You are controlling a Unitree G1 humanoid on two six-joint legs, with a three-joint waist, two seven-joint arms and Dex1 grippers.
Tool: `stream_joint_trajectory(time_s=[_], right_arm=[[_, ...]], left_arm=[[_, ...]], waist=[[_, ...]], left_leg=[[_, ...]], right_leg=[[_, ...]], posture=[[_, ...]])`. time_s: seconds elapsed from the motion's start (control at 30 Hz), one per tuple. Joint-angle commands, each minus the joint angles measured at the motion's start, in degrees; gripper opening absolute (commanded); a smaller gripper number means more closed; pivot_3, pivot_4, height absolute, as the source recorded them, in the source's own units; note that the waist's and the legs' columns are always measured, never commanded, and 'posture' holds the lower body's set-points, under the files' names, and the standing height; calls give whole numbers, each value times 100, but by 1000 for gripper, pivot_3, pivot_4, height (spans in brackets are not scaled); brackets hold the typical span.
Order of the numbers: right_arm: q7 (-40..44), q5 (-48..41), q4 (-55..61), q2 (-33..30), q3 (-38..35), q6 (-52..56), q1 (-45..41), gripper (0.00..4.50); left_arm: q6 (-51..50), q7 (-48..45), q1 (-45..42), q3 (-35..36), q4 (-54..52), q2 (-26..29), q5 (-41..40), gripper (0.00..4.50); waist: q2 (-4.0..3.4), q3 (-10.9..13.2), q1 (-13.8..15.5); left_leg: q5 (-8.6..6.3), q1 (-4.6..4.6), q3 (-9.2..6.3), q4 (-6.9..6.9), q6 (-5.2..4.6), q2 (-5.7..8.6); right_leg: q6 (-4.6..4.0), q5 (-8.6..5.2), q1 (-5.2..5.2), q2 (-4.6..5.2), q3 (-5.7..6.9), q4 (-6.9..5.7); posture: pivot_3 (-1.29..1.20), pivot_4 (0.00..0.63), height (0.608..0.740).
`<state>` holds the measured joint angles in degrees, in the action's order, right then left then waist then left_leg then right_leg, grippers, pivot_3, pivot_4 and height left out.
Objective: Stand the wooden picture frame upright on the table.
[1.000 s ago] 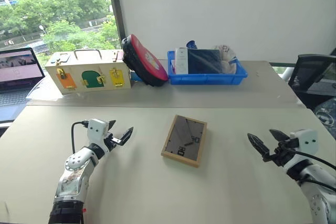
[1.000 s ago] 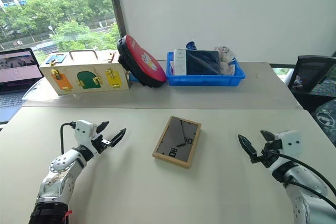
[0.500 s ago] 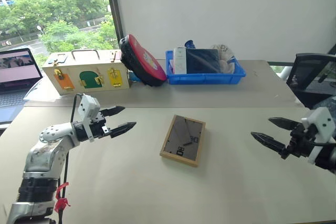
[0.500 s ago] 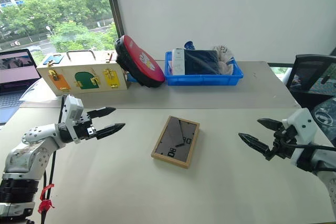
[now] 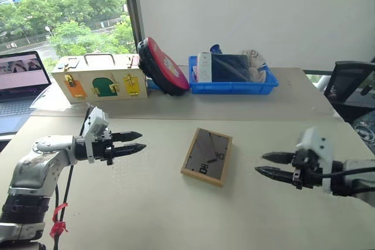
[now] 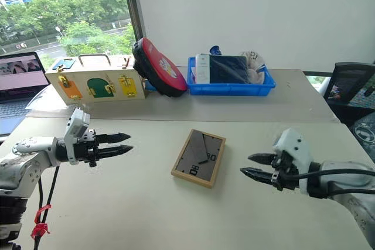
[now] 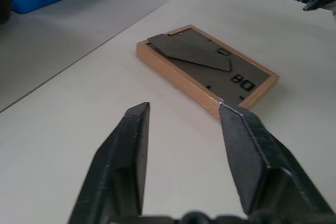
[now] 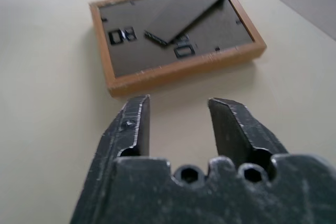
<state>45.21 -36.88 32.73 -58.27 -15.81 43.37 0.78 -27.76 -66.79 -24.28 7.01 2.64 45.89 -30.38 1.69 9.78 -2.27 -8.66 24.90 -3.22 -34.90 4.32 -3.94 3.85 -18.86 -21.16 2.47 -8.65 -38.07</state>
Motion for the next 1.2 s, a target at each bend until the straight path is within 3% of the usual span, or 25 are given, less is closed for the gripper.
stream_joint_trajectory(time_s=[0.03, 0.07, 0.1, 0.33, 0.53, 0.7, 0.97, 1.2], right_arm=[[-407, 437, -74, 134, 187, -84, -225, 707], [-523, 511, -124, 206, 273, -39, -289, 309], [-620, 573, -167, 272, 346, -7, -346, 67], [-1099, 1127, -472, 614, 946, 121, -727, 67], [-1176, 1632, -968, 969, 1648, -35, -1290, 67], [-1016, 2182, -1930, 1479, 2421, -530, -2016, 67], [-521, 2647, -2646, 2337, 3265, -1104, -2676, 67], [-161, 2880, -2671, 2733, 3647, -1143, -2827, 67]], left_arm=[[401, 498, -314, -458, 324, -233, 743, 540], [463, 603, -436, -583, 456, -406, 852, 116], [509, 679, -560, -681, 577, -580, 916, 0], [879, 802, -1219, -1464, 1205, -1602, 1503, 0], [1199, 624, -1378, -2019, 1456, -1970, 1944, 0], [1879, 604, -1455, -2493, 1925, -1789, 2748, 0], [1267, 139, -873, -2365, 855, -1750, 2245, 0], [814, -407, -177, -2100, -53, -995, 1839, 0]], waist=[[0, 0, -3], [0, 0, -5], [1, 0, 0], [2, 1, 20], [2, 1, -26], [1, 1, -30], [0, 0, -62], [-1, 1, -173]], left_leg=[[0, 1, 0, -3, 0, 1], [0, 1, 0, -3, 0, 0], [0, 3, 0, -1, 0, 0], [1, 23, -8, -11, 0, 2], [1, 20, -9, -11, -1, 2], [2, 17, -10, -15, -1, 3], [2, 16, -17, -13, -1, 4], [2, 1, -19, -6, 0, 1]], right_leg=[[1, 1, 0, 0, 0, 0], [0, 1, 0, 0, 0, 0], [0, 1, 0, 0, 0, 0], [3, 4, -11, -1, 6, -3], [2, 4, -10, -2, 6, -6], [1, 5, -9, -3, 6, -11], [1, 5, -6, -2, 13, -18], [-5, 2, -8, -5, 14, -47]], posture=[[0, 150, 735], [0, 150, 735], [0, 150, 735], [0, 150, 735], [0, 150, 735], [0, 150, 735], [0, 150, 735], [0, 150, 735]])
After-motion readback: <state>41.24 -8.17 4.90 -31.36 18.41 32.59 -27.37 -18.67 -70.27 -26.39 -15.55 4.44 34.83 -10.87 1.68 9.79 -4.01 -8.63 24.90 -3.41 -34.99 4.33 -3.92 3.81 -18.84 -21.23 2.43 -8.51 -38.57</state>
